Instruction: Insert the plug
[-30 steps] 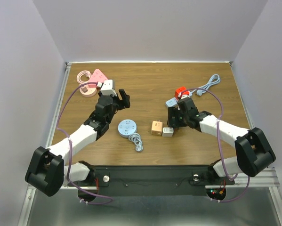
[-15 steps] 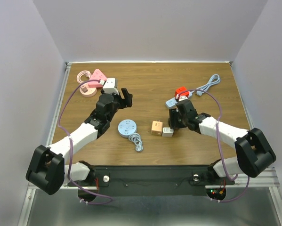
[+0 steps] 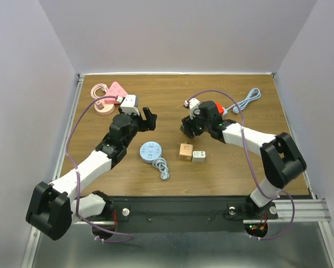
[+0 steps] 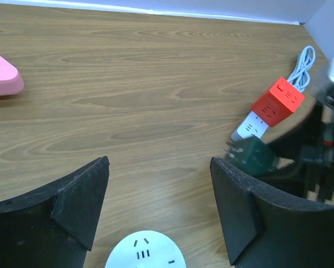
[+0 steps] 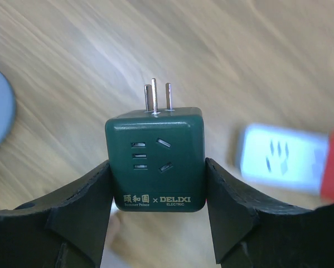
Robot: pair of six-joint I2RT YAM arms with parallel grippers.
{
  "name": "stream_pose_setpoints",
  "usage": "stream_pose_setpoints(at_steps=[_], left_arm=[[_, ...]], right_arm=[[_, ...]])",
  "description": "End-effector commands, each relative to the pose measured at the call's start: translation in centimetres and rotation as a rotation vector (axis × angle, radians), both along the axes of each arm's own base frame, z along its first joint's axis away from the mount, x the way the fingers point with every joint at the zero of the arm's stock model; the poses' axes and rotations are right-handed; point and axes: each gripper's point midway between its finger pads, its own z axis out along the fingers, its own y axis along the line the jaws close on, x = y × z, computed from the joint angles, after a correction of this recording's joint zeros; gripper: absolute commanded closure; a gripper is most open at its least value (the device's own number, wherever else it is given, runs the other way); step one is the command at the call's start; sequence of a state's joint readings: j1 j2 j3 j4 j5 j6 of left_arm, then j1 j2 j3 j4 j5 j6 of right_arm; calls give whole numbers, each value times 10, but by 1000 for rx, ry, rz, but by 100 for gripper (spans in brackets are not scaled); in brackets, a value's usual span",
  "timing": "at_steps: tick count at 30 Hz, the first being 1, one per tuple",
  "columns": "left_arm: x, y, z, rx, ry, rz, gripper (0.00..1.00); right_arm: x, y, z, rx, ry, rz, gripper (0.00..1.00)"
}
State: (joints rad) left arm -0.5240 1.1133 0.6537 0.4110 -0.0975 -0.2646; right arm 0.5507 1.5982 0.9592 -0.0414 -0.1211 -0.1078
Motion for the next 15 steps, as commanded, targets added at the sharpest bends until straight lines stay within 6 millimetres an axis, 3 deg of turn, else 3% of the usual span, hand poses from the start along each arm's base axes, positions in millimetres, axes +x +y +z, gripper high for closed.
stream_pose_setpoints(at_steps=[1,2,5,6,8,12,15], left_arm=[[-8,-1,9,-2,-23,-28,16],[-9,-1,8,-6,-16,-28,16],[-11,-2,2,-20,13,-30,16],[-11,-3,0,-24,23,-30,16],[-10,-5,-8,-26,52,-28,16],[-4,-9,-22,-22,97,-24,16],[5,-16,-31,-12,124,-30,16]], right_arm=[[33,62,47,138,-171,237,58],[35,71,34,147,-145,274,58],[43,88,37,183,-153,331,58],[45,90,27,179,-133,339,58],[48,97,28,194,-134,358,57],[48,100,18,205,-107,363,54],[45,100,11,220,-95,353,46]])
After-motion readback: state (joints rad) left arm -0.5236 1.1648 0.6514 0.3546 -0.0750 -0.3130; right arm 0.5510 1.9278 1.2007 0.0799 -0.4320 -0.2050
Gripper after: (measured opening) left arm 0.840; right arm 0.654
